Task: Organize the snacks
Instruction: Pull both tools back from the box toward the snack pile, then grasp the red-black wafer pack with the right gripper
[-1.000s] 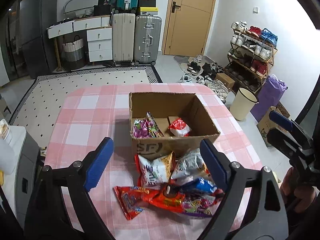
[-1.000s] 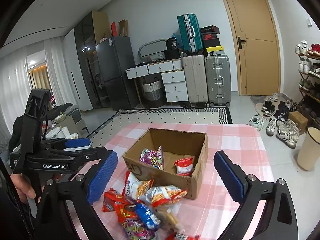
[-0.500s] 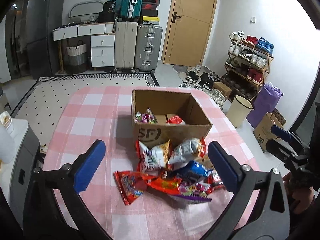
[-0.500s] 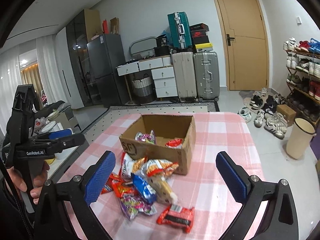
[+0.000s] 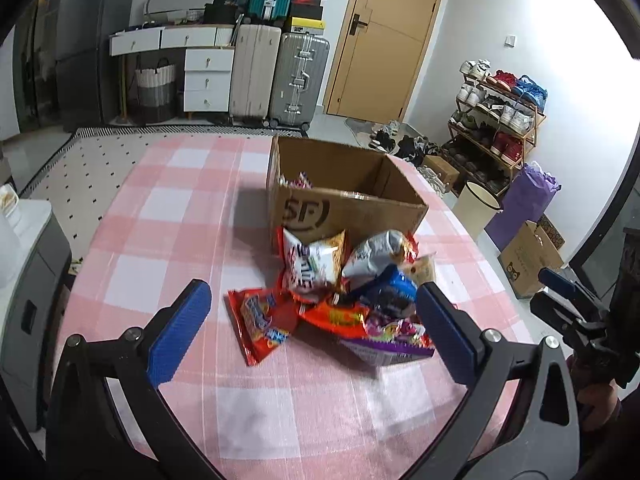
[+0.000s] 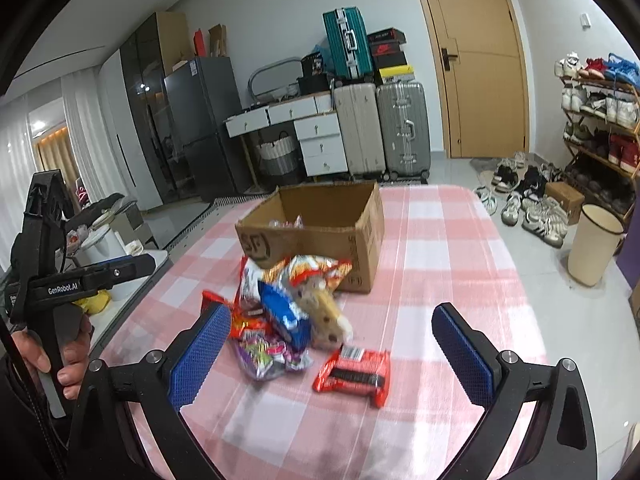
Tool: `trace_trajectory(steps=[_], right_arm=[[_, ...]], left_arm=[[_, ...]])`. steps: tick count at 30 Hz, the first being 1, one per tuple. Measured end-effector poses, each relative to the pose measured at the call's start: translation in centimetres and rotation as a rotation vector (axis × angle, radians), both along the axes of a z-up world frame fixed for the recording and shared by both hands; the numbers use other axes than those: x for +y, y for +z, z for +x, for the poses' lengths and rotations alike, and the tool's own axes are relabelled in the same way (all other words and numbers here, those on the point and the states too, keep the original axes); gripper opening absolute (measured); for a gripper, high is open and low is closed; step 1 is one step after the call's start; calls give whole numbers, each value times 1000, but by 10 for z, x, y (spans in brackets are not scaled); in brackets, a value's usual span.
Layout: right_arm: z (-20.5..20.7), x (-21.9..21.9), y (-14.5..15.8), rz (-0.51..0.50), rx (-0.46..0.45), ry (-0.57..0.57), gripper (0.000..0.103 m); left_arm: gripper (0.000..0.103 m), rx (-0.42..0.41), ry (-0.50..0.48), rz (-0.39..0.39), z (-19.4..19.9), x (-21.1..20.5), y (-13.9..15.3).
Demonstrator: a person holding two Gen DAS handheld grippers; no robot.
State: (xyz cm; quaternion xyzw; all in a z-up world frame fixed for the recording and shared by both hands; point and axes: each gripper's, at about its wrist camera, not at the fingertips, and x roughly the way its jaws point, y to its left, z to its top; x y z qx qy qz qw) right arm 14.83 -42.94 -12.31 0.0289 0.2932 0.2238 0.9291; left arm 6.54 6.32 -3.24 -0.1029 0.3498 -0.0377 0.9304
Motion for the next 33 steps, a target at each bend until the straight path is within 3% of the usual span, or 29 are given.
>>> trace_trajectory(steps=[12,21,33], right_arm=[[19,2,-55,3,122,-13,102],[45,22,-92,-116,171,-34,102],[68,33,-120,-155,255,-18,102]], left_arm=[[102,66,9,-29,1,10,-50],[102,124,8,-39,14,17,-85],[102,177,20,-61,28,27,-113]])
